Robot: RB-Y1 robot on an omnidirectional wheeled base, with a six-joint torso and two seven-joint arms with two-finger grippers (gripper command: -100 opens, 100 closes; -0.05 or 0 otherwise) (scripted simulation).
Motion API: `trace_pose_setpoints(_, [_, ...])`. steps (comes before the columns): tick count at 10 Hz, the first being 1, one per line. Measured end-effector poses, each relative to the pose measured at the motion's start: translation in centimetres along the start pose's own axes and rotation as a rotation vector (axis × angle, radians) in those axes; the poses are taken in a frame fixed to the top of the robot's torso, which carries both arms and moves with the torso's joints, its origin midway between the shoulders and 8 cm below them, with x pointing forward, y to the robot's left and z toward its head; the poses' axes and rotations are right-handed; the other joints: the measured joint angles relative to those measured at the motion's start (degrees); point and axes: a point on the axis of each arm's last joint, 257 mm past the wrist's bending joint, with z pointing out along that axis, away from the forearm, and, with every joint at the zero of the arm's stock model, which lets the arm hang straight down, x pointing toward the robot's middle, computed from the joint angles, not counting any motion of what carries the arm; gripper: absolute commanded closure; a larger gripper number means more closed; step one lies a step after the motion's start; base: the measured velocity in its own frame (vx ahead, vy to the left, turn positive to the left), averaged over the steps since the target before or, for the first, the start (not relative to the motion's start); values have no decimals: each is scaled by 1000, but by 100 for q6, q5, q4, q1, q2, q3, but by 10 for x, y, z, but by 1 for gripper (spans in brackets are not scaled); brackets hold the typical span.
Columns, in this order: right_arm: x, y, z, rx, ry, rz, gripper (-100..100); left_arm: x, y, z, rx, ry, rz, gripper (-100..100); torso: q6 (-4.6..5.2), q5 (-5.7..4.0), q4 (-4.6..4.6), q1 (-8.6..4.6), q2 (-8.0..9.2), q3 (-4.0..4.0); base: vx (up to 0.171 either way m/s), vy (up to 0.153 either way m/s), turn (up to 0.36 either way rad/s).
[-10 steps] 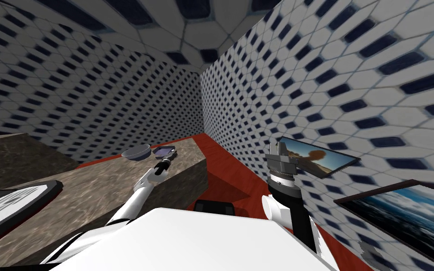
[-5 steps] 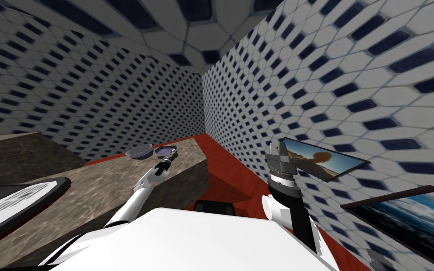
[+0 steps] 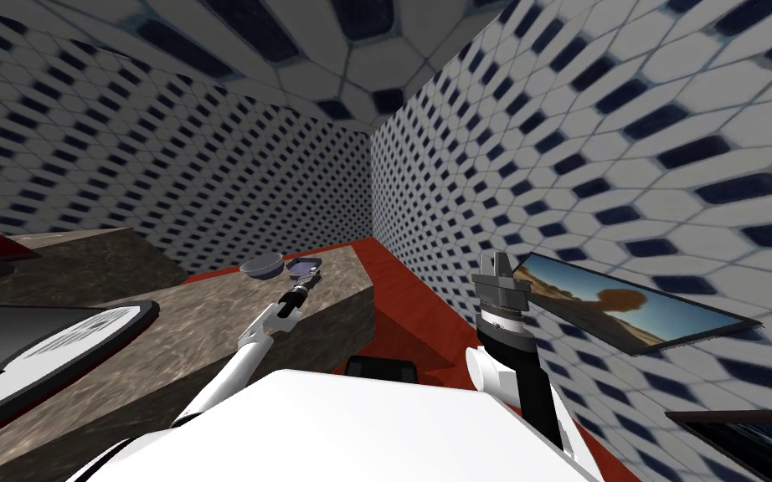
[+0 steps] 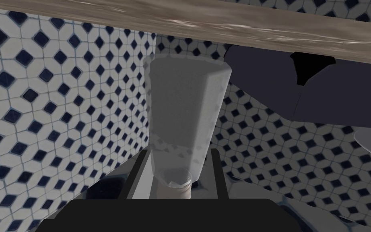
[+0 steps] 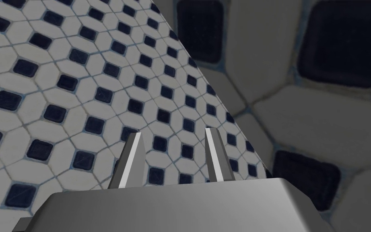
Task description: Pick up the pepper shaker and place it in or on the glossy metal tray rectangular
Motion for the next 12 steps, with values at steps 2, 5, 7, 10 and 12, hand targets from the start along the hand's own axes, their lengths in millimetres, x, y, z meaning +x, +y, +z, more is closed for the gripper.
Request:
trace_pose_setpoints(2, [0,0,0,0,0,0,0,4,-12,-7,24,7,0,100,2,-1,1,-1,-2,-1,37,-4,75])
trace_pose_setpoints(5, [0,0,0,0,0,0,0,5,-13,-7,25,7,0,100,5,-1,5,-32,46,23,-91,-60,-5])
trace_pose_setpoints(7, [0,0,0,0,0,0,0,4,-13,-6,26,1,2,100,1,17,-10,-36,86,35,-172,-86,-27])
trace_pose_setpoints(10, [0,0,0,0,0,1,0,2,-9,-3,9,-8,7,100,0,25,-19,-40,103,38,-205,-90,-64])
trace_pose_setpoints(12, [0,0,0,0,0,0,0,-6,-6,3,-6,-29,10,100,1,25,-16,-36,104,41,-188,-93,-94])
